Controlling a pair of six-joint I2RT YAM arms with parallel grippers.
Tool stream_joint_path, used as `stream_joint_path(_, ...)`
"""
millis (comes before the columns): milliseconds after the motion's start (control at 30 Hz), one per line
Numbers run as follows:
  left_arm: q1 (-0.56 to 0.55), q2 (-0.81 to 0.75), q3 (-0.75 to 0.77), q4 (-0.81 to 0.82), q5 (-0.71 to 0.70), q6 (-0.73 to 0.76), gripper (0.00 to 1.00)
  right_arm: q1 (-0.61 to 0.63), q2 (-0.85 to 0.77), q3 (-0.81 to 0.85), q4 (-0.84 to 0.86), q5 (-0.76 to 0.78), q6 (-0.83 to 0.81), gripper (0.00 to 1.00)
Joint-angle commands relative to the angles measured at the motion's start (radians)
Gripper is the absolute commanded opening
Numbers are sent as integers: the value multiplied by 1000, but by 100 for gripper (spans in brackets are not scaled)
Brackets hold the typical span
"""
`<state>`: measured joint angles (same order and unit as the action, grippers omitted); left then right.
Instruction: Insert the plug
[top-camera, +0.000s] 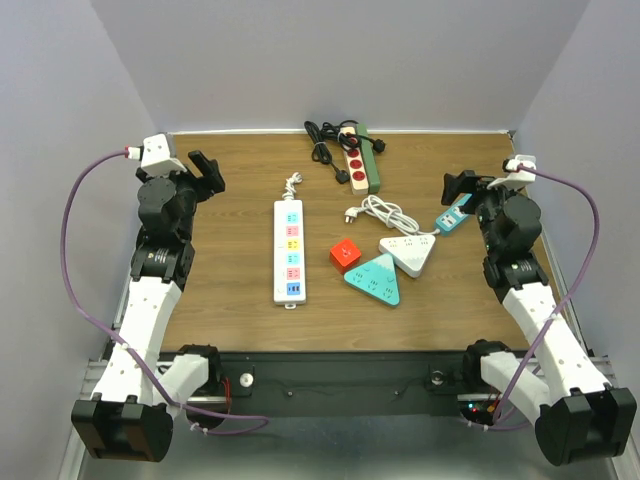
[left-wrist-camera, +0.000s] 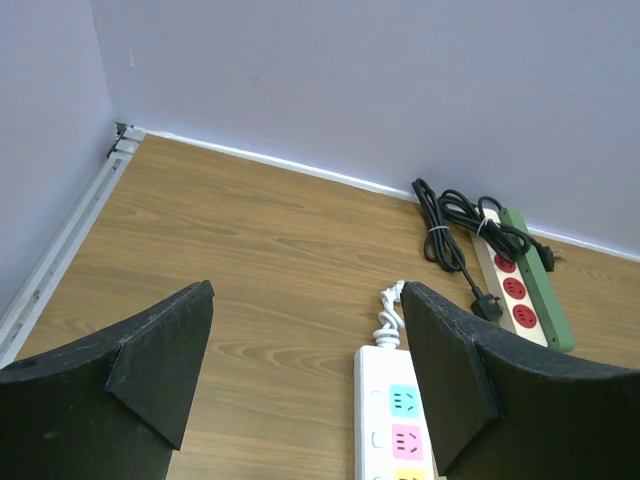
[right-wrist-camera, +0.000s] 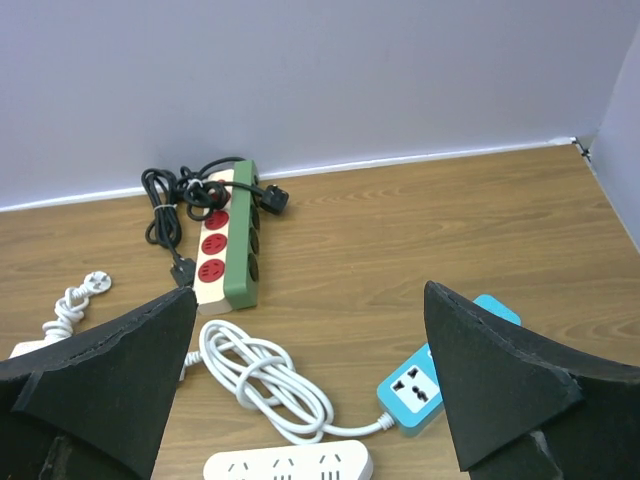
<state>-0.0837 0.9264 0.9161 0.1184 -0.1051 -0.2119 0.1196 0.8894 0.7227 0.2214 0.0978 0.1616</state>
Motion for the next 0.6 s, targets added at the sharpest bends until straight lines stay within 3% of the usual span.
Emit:
stream_joint_path(0,-11,-27,26,12,-56,2,87,2,-10,1,16,34,6,100)
stream_joint_path(267,-161,-11,4,15,-82,45,86,2,14,14,0,75,36,100)
stream_joint_path(567,-476,144,23,-32,-96,6,86,0,49,26,-56,120,76,100)
